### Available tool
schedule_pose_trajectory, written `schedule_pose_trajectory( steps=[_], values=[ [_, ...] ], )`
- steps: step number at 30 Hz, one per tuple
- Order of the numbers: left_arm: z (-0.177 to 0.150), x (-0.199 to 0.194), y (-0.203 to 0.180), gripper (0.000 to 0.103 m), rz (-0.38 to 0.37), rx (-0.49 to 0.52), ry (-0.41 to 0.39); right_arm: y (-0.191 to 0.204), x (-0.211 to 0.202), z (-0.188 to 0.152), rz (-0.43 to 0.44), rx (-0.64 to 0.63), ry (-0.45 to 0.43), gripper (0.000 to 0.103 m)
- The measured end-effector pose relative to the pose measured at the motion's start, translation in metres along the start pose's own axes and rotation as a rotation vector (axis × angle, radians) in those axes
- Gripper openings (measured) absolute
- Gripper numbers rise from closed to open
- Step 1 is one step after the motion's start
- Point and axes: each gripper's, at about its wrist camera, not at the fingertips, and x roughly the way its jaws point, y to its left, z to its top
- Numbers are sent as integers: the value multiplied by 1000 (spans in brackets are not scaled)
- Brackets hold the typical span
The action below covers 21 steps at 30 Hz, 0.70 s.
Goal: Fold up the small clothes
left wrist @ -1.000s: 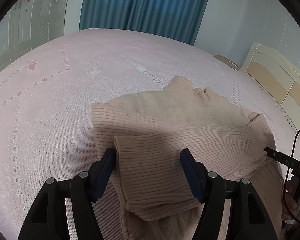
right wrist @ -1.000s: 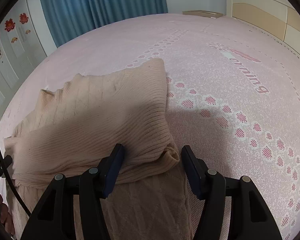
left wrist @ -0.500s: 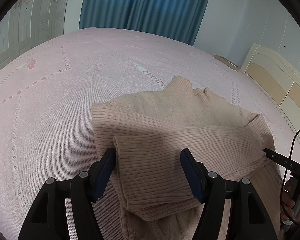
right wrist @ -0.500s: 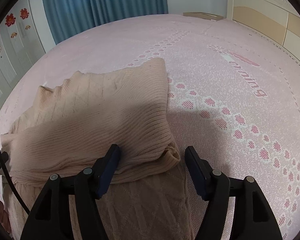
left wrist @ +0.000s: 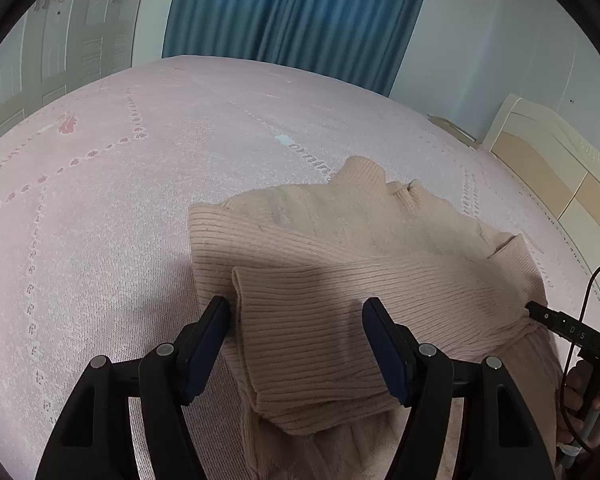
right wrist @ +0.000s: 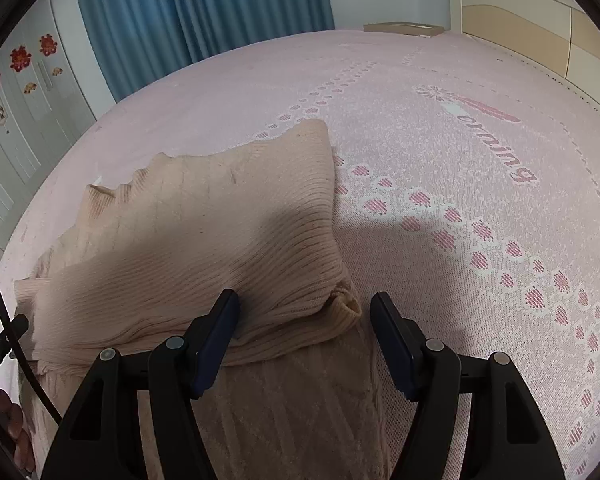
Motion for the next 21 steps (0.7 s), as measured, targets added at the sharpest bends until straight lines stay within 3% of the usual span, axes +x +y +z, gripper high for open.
schedule_pose_trajectory(
  steps=[4,7,11,21],
  values=[
    [-2,-5,1,67,0,-7,-2,-2,-5,0,20,3,7,66],
    [-6,-11,0,67,-21,-15,2,0,-11,-3,18,-1,1,60],
    [-12,-25,1,66,-37,-36,-7,3,-28,-9,27,-14,-39,57],
    [-39,-58,3,65,10,-81,-42,12,-77,-24,52,-52,-155,52]
  ],
)
